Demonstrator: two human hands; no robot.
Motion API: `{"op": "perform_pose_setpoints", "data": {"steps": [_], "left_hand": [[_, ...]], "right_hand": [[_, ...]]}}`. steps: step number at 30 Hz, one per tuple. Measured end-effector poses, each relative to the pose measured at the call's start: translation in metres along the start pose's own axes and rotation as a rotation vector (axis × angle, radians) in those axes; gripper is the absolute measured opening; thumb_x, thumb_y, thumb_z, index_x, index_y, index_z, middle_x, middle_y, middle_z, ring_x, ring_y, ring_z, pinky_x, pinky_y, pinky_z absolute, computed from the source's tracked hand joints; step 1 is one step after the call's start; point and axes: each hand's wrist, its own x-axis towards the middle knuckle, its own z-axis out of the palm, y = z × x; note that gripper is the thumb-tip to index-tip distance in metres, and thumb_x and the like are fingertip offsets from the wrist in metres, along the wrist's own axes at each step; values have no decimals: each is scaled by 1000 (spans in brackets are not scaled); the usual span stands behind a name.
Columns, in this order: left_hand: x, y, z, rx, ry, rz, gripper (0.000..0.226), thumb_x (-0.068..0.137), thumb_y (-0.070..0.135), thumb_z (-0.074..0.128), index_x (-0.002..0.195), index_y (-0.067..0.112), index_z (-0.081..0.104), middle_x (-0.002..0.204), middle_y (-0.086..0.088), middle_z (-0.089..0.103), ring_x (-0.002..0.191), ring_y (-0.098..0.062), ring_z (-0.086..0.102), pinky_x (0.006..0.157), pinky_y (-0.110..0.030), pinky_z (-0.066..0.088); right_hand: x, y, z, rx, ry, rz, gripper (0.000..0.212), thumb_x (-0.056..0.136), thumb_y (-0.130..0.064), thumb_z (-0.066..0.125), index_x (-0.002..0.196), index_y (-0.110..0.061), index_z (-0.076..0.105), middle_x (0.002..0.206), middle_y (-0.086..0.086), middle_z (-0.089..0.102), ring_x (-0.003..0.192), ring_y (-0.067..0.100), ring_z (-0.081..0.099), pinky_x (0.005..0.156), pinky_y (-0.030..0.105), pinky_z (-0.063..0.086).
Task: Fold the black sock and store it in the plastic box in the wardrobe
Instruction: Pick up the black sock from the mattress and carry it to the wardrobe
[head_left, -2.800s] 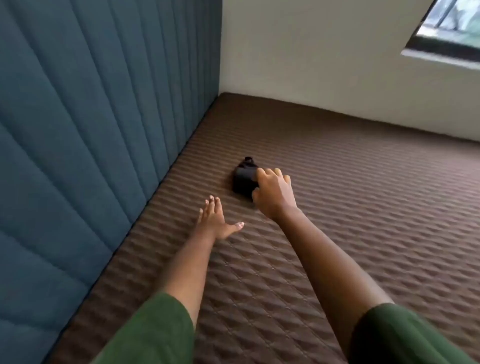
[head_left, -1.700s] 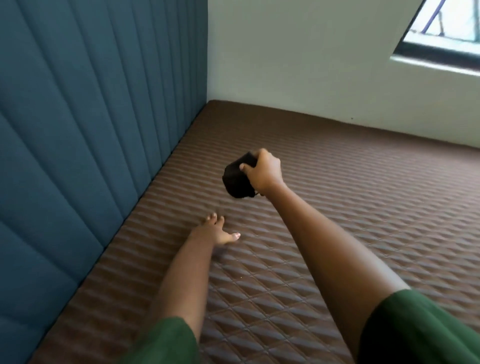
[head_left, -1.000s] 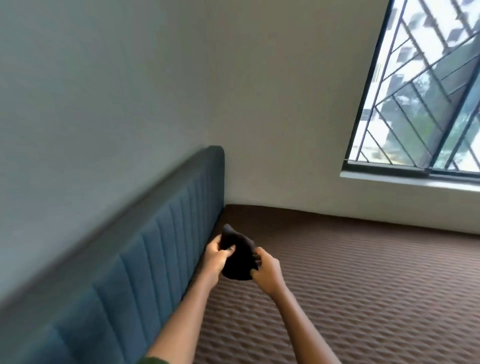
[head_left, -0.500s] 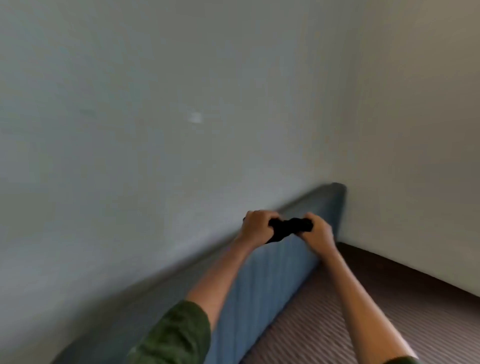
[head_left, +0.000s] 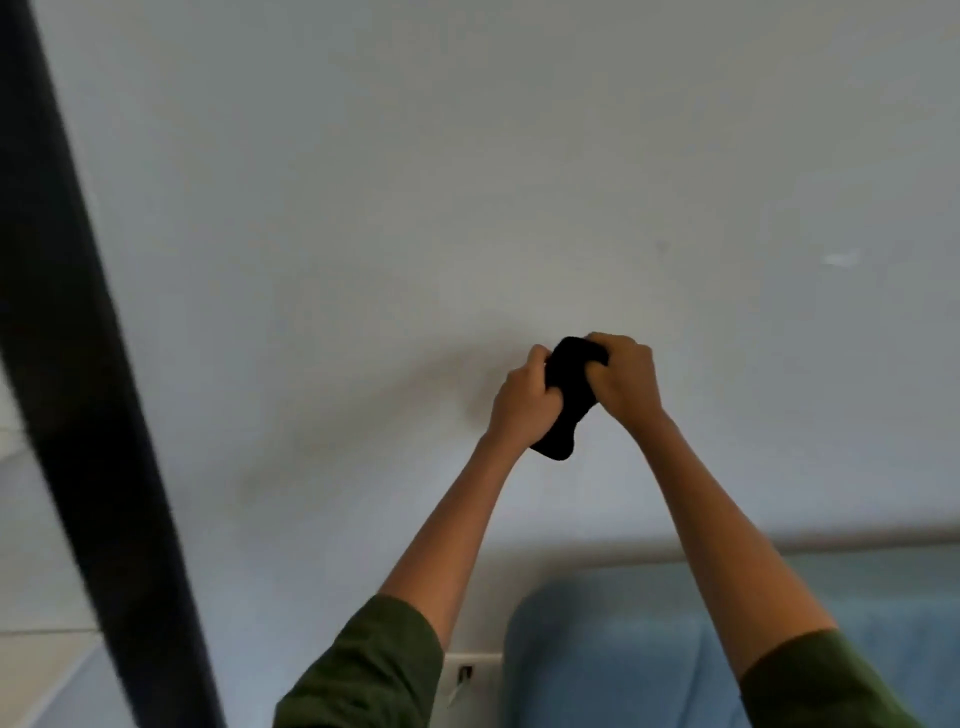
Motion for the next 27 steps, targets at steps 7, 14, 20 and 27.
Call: {"op": "perform_pose_setpoints", "data": {"steps": [7,14,20,27], "left_hand": [[-53,-88,-142,-227,83,-250,32,86,30,62,116,17,61,105,-1,67,98,-19,64,85,-29,53],[-105,-116,-246,-115,442,-327,25,82,26,69,102,13,63,93,0,68,90,-17,64,79,-29,53],[-159,-113,-341,159,762,-356,23,77,18,75,97,13,65,91,-2,71,86,-18,67,74,-19,49],[-212,-94,-450,562,681,-623,32,78,24,74,108,16,65,102,-7,72,91,-20,65,80,-23,43]], "right_hand": [[3,-130,118,278,-114,-123,30,62,-5,40,70,-12,68,63,8,66,59,26,57,53,28,44],[-10,-225,175,444,-242,-241,30,69,-1,45,80,-11,71,69,7,67,63,22,59,57,28,49],[-20,-288,214,632,-504,-344,28,79,-3,54,103,-12,66,87,1,64,81,16,58,65,20,46],[-51,-367,280,852,-812,-367,20,82,-7,62,100,-12,70,89,6,69,84,18,64,72,26,53]]}}
